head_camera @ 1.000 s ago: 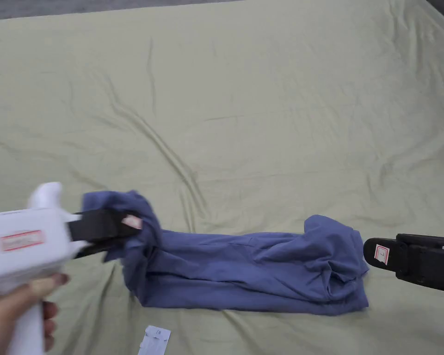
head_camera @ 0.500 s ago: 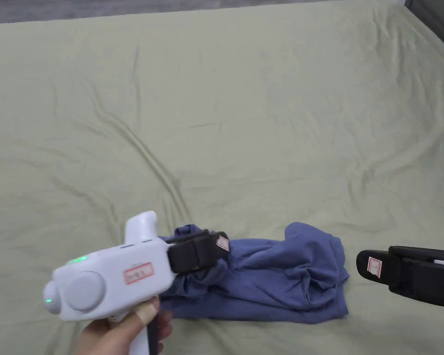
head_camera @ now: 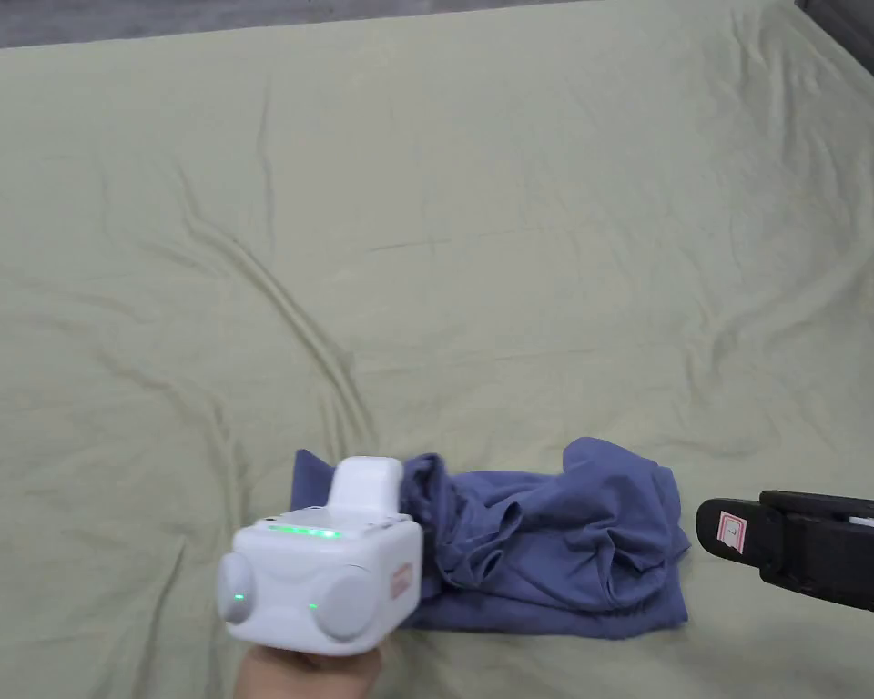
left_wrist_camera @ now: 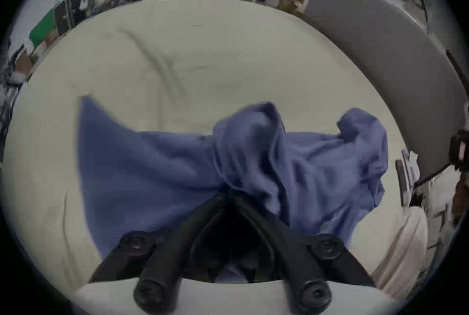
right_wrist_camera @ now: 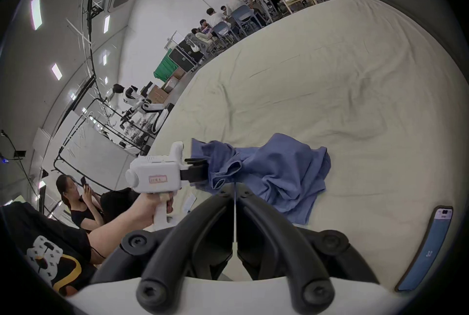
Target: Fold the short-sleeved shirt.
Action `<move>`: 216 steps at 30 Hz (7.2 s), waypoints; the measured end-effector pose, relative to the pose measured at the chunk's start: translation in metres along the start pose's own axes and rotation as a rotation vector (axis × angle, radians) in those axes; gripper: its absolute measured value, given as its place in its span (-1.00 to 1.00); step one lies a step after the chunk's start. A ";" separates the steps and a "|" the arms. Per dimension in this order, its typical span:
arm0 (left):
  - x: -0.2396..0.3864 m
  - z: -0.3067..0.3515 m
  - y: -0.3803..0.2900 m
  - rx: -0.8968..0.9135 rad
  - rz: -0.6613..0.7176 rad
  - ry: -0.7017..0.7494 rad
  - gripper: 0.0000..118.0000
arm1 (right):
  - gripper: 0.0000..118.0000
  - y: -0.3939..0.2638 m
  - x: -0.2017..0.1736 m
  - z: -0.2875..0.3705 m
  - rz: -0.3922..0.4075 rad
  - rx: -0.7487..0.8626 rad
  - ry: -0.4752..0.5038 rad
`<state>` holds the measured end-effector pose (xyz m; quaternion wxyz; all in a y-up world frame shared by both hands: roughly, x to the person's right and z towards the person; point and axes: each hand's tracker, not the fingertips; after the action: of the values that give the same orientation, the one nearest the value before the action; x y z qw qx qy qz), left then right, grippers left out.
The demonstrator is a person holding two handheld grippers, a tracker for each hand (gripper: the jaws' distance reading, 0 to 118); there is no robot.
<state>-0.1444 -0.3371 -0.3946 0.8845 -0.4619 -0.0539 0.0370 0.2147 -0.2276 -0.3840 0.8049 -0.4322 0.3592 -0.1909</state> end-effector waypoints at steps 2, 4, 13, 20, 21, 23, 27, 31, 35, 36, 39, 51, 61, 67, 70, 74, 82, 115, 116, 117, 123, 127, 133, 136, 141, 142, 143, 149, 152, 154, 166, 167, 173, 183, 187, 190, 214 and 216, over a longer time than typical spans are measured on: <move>0.023 0.002 0.003 0.023 -0.056 0.036 -1.00 | -0.93 -0.001 0.001 0.001 -0.001 -0.004 -0.011; 0.045 -0.001 0.005 0.034 -0.113 0.075 -1.00 | -0.93 -0.001 0.002 0.000 -0.006 -0.006 -0.015; 0.068 0.008 0.019 -0.013 -0.038 -0.261 -1.00 | -0.93 -0.004 -0.002 -0.008 -0.015 -0.018 0.008; -0.063 0.054 0.026 0.174 0.379 -0.709 -1.00 | -0.93 0.000 -0.004 0.003 -0.006 0.015 0.056; -0.093 0.056 0.025 0.196 0.413 -0.724 -1.00 | -0.93 0.000 -0.003 0.005 -0.006 0.019 0.063; -0.154 0.052 0.017 0.171 0.475 -0.750 -0.08 | -0.93 -0.001 -0.002 0.007 -0.006 0.024 0.072; -0.239 0.037 -0.018 0.101 0.598 -0.694 1.00 | -0.93 -0.002 -0.004 0.006 -0.016 0.019 0.075; -0.246 0.014 -0.034 0.057 0.758 -0.669 1.00 | -0.93 -0.002 -0.010 0.001 -0.008 0.007 0.088; -0.244 -0.008 -0.033 0.105 0.722 -0.807 1.00 | -0.93 0.002 -0.019 -0.005 0.010 -0.014 0.099; -0.238 -0.011 -0.028 0.105 0.717 -0.829 1.00 | -0.93 0.003 -0.022 -0.006 0.019 -0.016 0.098; -0.214 -0.031 -0.026 -0.013 0.746 -0.917 1.00 | -0.93 0.005 -0.027 -0.011 0.028 -0.026 0.113; -0.215 -0.003 -0.025 0.059 0.691 -0.786 -0.70 | -0.93 0.003 -0.031 -0.007 0.066 -0.037 0.100; -0.156 0.106 0.033 0.011 0.448 -0.069 -0.69 | -0.93 -0.001 -0.028 -0.011 0.065 -0.036 0.035; -0.036 0.059 0.052 -0.027 0.187 0.065 -0.69 | -0.93 -0.007 -0.028 -0.016 0.049 -0.063 0.009; 0.018 0.016 0.048 -0.106 0.089 0.179 -0.69 | -0.93 -0.008 -0.027 -0.013 0.047 -0.066 0.001; 0.048 -0.009 0.044 -0.095 0.076 0.204 -0.67 | -0.93 -0.010 -0.022 -0.009 0.025 -0.063 -0.004; -0.040 0.053 0.033 0.043 0.500 -0.379 0.96 | -0.93 -0.008 -0.018 -0.003 0.026 -0.058 0.012; -0.040 0.080 0.025 0.081 0.272 -0.515 -1.00 | -0.93 0.014 -0.013 -0.023 -0.009 -0.027 0.115; -0.064 0.091 0.022 0.095 0.303 -0.462 -1.00 | -0.93 0.018 -0.016 -0.041 -0.012 -0.046 0.158; -0.091 0.100 0.018 0.106 0.339 -0.383 -1.00 | -0.93 0.022 -0.020 -0.062 -0.020 -0.070 0.202; -0.172 0.113 -0.007 0.124 0.506 -0.249 -1.00 | -0.93 0.029 -0.023 -0.195 -0.135 -0.265 0.301; -0.176 0.103 -0.014 0.100 0.527 -0.271 -1.00 | -0.93 0.022 0.015 -0.238 -0.210 -0.390 0.066; -0.150 0.068 -0.012 0.047 0.492 -0.421 -0.66 | -0.93 0.013 0.057 -0.220 -0.276 -0.366 0.075; -0.131 0.040 -0.011 0.007 0.484 -0.495 0.92 | -0.93 0.012 0.048 -0.216 -0.154 -0.368 0.047; -0.116 -0.010 -0.007 -0.060 0.442 -0.474 0.93 | -0.93 0.006 0.064 -0.212 -0.249 -0.354 0.093; -0.113 -0.019 -0.006 -0.078 0.446 -0.489 0.93 | -0.93 0.006 0.067 -0.212 -0.253 -0.353 0.098; -0.110 -0.024 -0.006 -0.107 0.457 -0.510 0.93 | -0.93 0.005 0.069 -0.211 -0.254 -0.353 0.102; -0.107 -0.036 -0.005 -0.085 0.611 -0.855 0.44 | -0.93 -0.002 0.082 -0.202 -0.278 -0.336 0.119; -0.116 -0.032 -0.011 -0.084 0.607 -0.760 -0.24 | -0.93 -0.008 0.094 -0.196 -0.338 -0.318 0.145; -0.119 -0.026 -0.017 -0.080 0.626 -0.777 -0.24 | -0.93 -0.013 0.095 -0.192 -0.358 -0.301 0.172; -0.159 0.058 -0.006 0.090 0.753 -0.821 -0.24 | -0.93 0.020 0.004 -0.118 -0.083 -0.078 0.218; -0.163 0.071 0.001 0.108 0.747 -0.808 -0.24 | -0.93 0.026 -0.005 -0.109 -0.060 -0.045 0.206; -0.165 0.153 0.041 0.272 0.580 -0.556 -0.24 | -0.93 0.058 -0.057 -0.060 0.134 0.134 -0.079; -0.323 0.162 0.041 -0.033 0.700 -0.664 -0.24 | -0.93 0.057 -0.103 -0.024 0.190 0.138 -0.002; -0.380 0.151 0.008 -0.149 0.728 -0.539 -0.24 | -0.93 0.046 -0.107 -0.032 0.169 0.120 -0.026; -0.417 0.139 -0.020 -0.221 0.761 -0.442 -0.24 | -0.93 0.038 -0.114 -0.040 0.172 0.099 -0.085; -0.496 0.165 -0.072 -0.276 0.676 0.123 1.00 | -0.93 -0.042 -0.326 -0.122 0.702 -0.065 0.215; -0.493 0.173 -0.070 -0.253 0.677 0.139 1.00 | -0.93 -0.041 -0.326 -0.121 0.701 -0.064 0.218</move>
<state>-0.6546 -0.2933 -0.2689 0.7597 -0.5607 0.1581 0.2889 -0.0934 -0.1162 -0.2597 0.7644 -0.2847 0.5750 0.0629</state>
